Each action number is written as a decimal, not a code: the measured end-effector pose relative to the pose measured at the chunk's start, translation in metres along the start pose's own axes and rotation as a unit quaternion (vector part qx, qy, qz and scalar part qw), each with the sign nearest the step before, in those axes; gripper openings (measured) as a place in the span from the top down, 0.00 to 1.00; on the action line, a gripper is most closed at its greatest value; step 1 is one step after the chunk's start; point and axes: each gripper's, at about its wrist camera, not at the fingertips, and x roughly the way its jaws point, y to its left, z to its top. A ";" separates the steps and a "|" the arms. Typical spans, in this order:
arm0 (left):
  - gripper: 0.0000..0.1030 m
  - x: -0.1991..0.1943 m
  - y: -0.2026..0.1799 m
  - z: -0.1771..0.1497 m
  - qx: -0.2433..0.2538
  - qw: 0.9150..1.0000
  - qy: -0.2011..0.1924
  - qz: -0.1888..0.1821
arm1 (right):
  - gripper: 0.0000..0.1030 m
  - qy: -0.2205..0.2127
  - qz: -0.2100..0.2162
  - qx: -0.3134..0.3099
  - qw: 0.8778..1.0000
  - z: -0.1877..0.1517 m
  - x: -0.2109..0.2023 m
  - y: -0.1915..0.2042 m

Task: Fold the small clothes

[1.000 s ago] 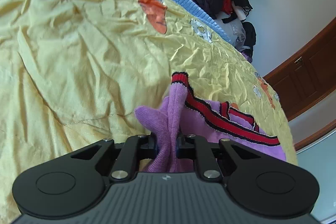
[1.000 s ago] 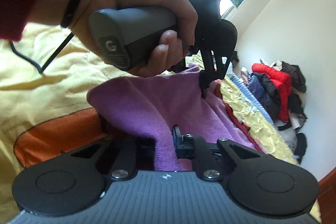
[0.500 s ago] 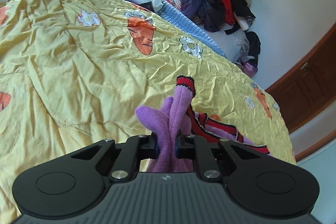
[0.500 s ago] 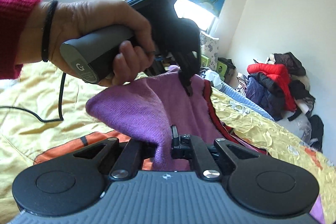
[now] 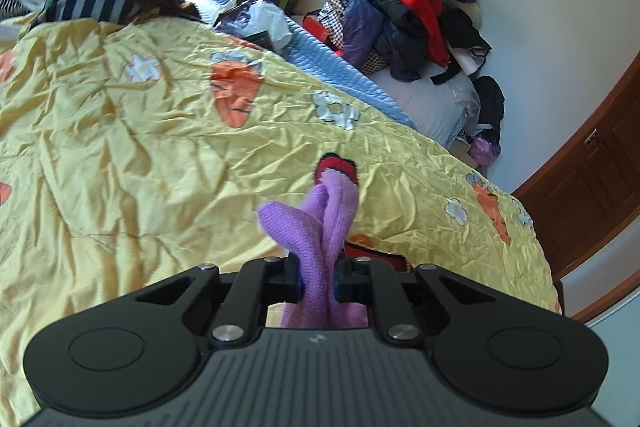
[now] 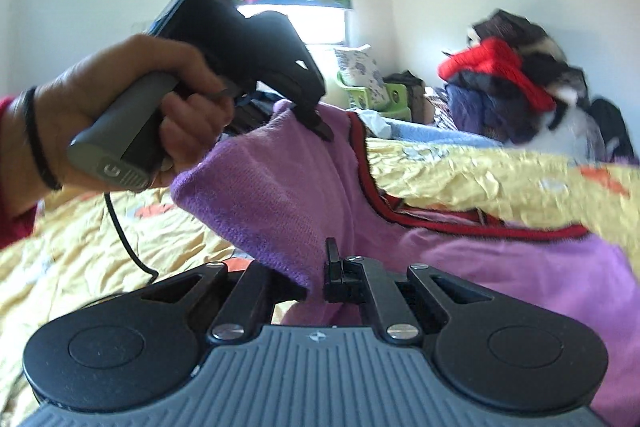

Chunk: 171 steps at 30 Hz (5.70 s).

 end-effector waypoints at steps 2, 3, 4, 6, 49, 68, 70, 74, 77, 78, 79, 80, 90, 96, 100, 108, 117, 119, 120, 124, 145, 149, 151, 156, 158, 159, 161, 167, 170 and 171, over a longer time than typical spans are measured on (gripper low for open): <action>0.88 0.001 -0.013 -0.003 0.007 1.000 -0.003 0.004 | 0.92 -0.002 0.000 0.018 1.000 -0.001 -0.005 -0.013; 0.88 0.002 -0.019 -0.005 0.009 1.000 -0.004 0.006 | 0.92 -0.003 -0.001 0.025 1.000 -0.002 -0.007 -0.018; 0.88 0.003 -0.024 -0.006 0.009 1.000 -0.005 0.008 | 0.92 -0.003 -0.002 0.031 1.000 -0.004 -0.009 -0.023; 0.88 0.005 -0.035 -0.010 0.012 1.000 -0.007 0.009 | 0.92 -0.004 -0.004 0.041 0.999 -0.007 -0.013 -0.031; 0.88 0.087 -0.214 -0.094 0.163 0.986 0.032 0.030 | 0.92 -0.014 -0.056 0.220 0.974 -0.060 -0.064 -0.167; 0.88 0.109 -0.243 -0.122 0.175 0.983 0.058 0.018 | 0.92 -0.008 -0.065 0.261 0.963 -0.077 -0.074 -0.183; 0.88 0.113 -0.247 -0.125 0.177 0.982 0.061 0.017 | 0.92 -0.007 -0.066 0.268 0.961 -0.079 -0.075 -0.185; 0.88 0.121 -0.253 -0.132 0.187 0.980 0.070 0.019 | 0.92 -0.002 -0.062 0.294 0.954 -0.086 -0.074 -0.193; 0.87 0.126 -0.257 -0.136 0.192 0.978 0.078 0.020 | 0.92 0.002 -0.061 0.305 0.950 -0.090 -0.073 -0.196; 0.87 0.127 -0.258 -0.137 0.194 0.978 0.081 0.018 | 0.92 0.003 -0.062 0.305 0.950 -0.091 -0.073 -0.197; 0.85 0.128 -0.258 -0.138 0.194 0.977 0.082 0.017 | 0.92 0.004 -0.062 0.307 0.950 -0.092 -0.072 -0.197; 0.82 0.128 -0.259 -0.138 0.196 0.977 0.084 0.016 | 0.92 0.005 -0.062 0.310 0.949 -0.093 -0.072 -0.198; 0.29 0.114 -0.269 -0.139 0.213 0.976 0.050 -0.018 | 0.90 0.015 -0.065 0.325 0.943 -0.096 -0.070 -0.202; 0.29 0.091 -0.253 -0.125 0.210 0.977 0.038 -0.017 | 0.83 0.018 -0.060 0.352 0.934 -0.100 -0.072 -0.210; 0.29 0.073 -0.214 -0.123 0.188 0.981 0.049 -0.014 | 0.66 0.002 -0.045 0.397 0.917 -0.105 -0.078 -0.225; 0.28 0.032 -0.146 -0.144 0.186 0.982 0.039 0.009 | 0.87 -0.019 -0.034 0.474 0.880 -0.119 -0.078 -0.248; 0.28 0.009 -0.123 -0.181 0.228 0.973 0.031 0.028 | 0.86 0.001 -0.043 0.468 0.883 -0.124 -0.082 -0.249; 0.28 0.009 -0.117 -0.183 0.229 0.972 0.034 0.036 | 0.81 0.007 -0.041 0.460 0.887 -0.124 -0.090 -0.252; 0.28 0.009 -0.114 -0.184 0.226 0.973 0.034 0.037 | 0.77 0.009 -0.041 0.457 0.889 -0.123 -0.097 -0.251; 0.23 0.009 -0.106 -0.183 0.226 0.973 0.031 0.037 | 0.50 0.011 -0.045 0.405 0.913 -0.108 -0.117 -0.250; 0.06 0.060 -0.061 -0.158 0.110 0.981 0.101 -0.125 | 0.13 0.104 0.096 0.349 0.926 -0.062 -0.008 -0.317; 0.26 0.062 -0.063 -0.163 0.120 0.978 0.088 -0.144 | 0.38 0.120 0.095 0.344 0.927 -0.056 0.013 -0.310; 0.46 0.060 -0.064 -0.164 0.138 0.979 0.079 -0.126 | 0.69 0.131 0.090 0.374 0.914 -0.063 0.021 -0.315; 0.70 0.049 -0.057 -0.156 0.137 0.980 0.065 -0.130 | 0.72 0.106 0.100 0.422 0.895 -0.072 0.022 -0.309; 0.72 0.042 -0.057 -0.154 0.141 0.980 0.061 -0.127 | 0.73 0.098 0.105 0.438 0.887 -0.073 0.022 -0.305; 0.73 0.038 -0.056 -0.152 0.140 0.980 0.059 -0.127 | 0.73 0.094 0.111 0.447 0.883 -0.074 0.021 -0.303; 0.73 0.028 -0.052 -0.148 0.142 0.981 0.053 -0.122 | 0.74 0.092 0.122 0.449 0.880 -0.073 0.019 -0.296; 0.63 0.024 -0.055 -0.156 0.196 0.976 0.059 -0.073 | 0.65 0.118 0.084 0.415 0.898 -0.070 0.022 -0.279; 0.49 0.013 -0.059 -0.162 0.215 0.974 0.044 -0.053 | 0.47 0.124 0.060 0.393 0.909 -0.064 0.004 -0.273; 0.47 0.009 -0.060 -0.164 0.222 0.973 0.038 -0.045 | 0.38 0.125 0.048 0.378 0.916 -0.060 -0.004 -0.268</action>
